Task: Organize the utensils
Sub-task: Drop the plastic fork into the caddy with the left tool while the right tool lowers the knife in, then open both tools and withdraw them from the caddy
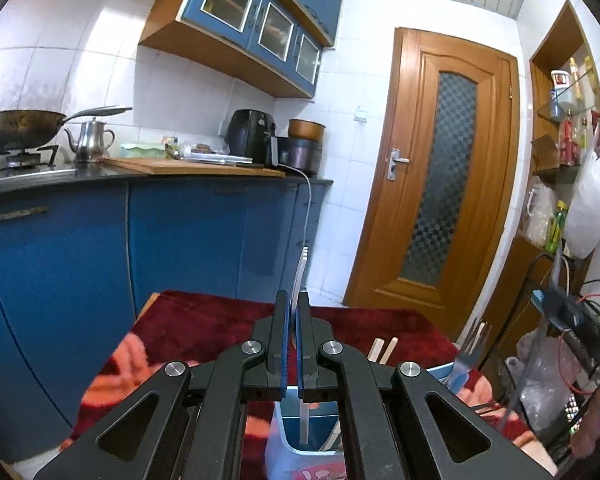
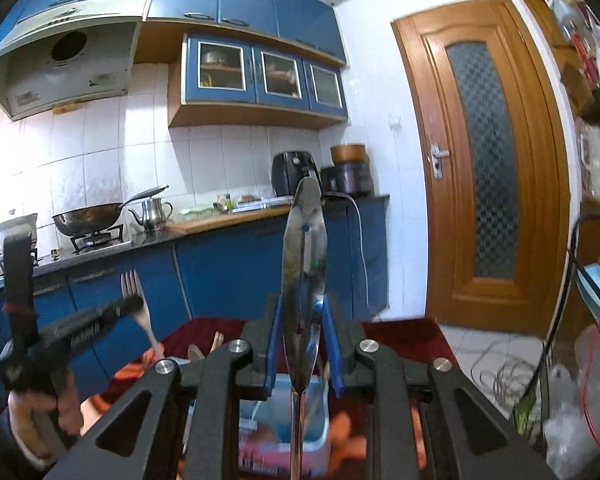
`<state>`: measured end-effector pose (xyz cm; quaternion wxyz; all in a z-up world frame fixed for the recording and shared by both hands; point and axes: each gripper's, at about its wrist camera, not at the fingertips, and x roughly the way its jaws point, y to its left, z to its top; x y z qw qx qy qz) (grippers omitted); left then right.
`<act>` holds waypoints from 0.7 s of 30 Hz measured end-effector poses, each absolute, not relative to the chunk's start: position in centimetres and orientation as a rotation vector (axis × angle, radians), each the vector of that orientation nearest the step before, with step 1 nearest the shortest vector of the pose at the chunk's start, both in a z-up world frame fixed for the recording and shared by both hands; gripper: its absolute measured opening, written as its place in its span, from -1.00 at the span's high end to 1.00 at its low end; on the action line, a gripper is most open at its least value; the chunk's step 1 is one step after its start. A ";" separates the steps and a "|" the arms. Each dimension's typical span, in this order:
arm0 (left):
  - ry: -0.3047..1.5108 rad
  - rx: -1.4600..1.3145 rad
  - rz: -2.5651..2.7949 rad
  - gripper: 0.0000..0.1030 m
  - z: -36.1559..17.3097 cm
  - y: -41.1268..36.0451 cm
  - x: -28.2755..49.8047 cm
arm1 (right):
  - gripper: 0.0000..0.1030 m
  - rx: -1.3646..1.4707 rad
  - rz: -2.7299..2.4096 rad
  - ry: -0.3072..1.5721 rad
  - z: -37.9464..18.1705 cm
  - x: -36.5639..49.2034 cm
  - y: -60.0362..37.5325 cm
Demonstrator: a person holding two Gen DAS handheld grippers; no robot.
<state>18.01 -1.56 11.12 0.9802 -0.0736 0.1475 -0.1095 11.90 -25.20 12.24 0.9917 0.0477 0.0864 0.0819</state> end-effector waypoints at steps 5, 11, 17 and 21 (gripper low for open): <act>0.317 -0.133 -0.240 0.96 10.0 -2.1 18.5 | 0.56 0.053 0.158 0.147 11.7 14.5 -23.9; 0.377 -0.122 -0.293 0.96 8.7 -2.9 18.9 | 0.55 0.038 0.161 0.218 9.1 16.0 -23.3; 0.428 -0.106 -0.309 0.74 8.4 -3.7 18.2 | 0.34 0.087 0.190 0.234 9.3 14.7 -24.0; 0.425 -0.104 -0.307 0.60 9.1 -3.6 17.0 | 0.34 0.093 0.190 0.218 10.3 13.2 -24.4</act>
